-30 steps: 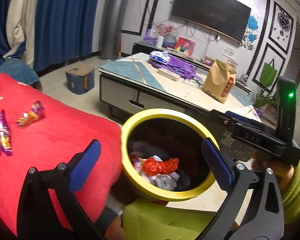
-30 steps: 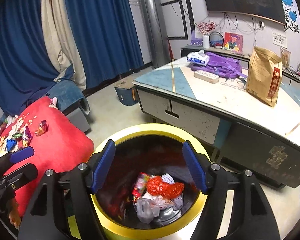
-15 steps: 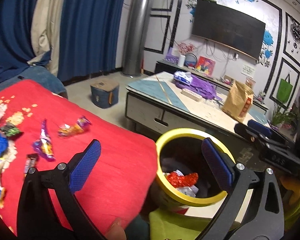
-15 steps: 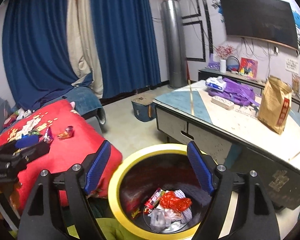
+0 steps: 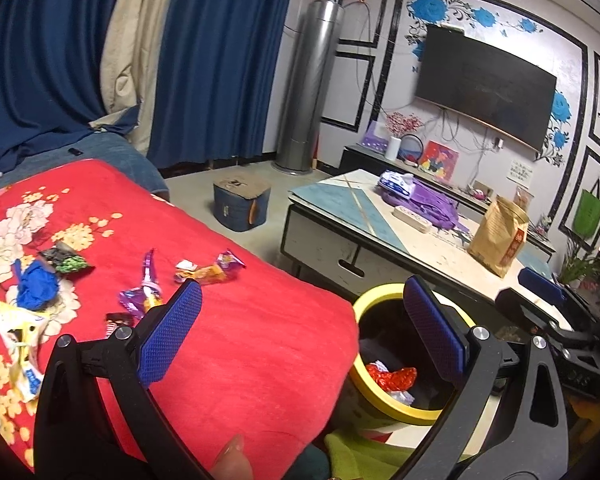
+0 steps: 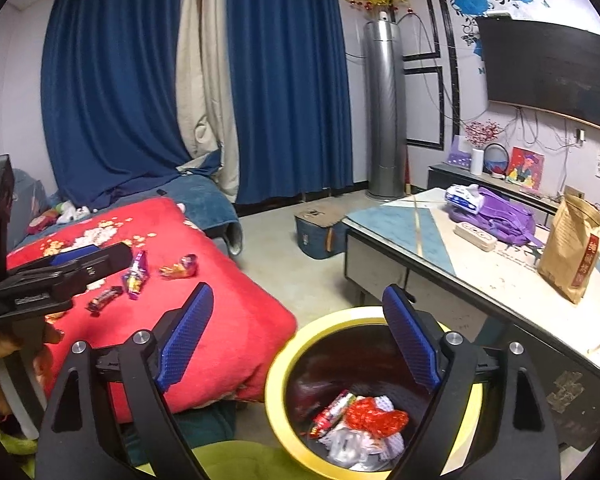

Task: Collect trash
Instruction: 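Move both tools back over the blue glove and wrappers on the bedspread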

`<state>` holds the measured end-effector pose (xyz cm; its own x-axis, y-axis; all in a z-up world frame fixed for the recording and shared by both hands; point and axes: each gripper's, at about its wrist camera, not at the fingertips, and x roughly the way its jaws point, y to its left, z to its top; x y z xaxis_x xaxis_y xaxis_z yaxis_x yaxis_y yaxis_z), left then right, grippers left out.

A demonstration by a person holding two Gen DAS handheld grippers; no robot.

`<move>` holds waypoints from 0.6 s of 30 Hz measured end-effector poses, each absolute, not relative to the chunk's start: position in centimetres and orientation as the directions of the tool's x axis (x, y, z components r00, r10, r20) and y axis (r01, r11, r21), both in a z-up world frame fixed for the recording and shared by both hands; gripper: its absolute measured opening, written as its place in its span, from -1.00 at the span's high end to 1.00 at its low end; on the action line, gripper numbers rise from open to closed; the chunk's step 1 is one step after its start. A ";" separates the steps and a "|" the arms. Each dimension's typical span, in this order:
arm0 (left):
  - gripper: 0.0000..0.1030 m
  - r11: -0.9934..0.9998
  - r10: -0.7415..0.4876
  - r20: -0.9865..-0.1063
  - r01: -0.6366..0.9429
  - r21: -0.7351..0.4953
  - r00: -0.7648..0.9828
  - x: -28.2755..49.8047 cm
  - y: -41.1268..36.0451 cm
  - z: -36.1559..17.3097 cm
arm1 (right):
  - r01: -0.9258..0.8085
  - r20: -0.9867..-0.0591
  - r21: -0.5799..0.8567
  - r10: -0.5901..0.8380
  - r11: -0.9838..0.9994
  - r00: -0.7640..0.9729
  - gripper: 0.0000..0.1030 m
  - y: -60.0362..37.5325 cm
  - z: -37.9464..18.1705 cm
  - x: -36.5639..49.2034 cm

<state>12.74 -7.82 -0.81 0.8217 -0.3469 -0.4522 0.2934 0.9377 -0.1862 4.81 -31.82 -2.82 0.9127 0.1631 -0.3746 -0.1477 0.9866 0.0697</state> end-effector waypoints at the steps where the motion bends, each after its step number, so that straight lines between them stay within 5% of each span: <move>1: -0.79 0.940 -0.342 -0.450 0.287 -0.187 0.825 12.8 -7.5 -0.7 | -0.159 -0.374 0.067 0.172 0.985 0.911 -0.63 -31.4 -2.7 4.8; 18: -0.79 0.968 -0.221 -0.443 0.138 -0.212 0.869 13.1 -1.5 -0.3 | -0.308 -0.371 0.046 0.303 0.950 0.878 -0.65 -25.2 -1.2 4.8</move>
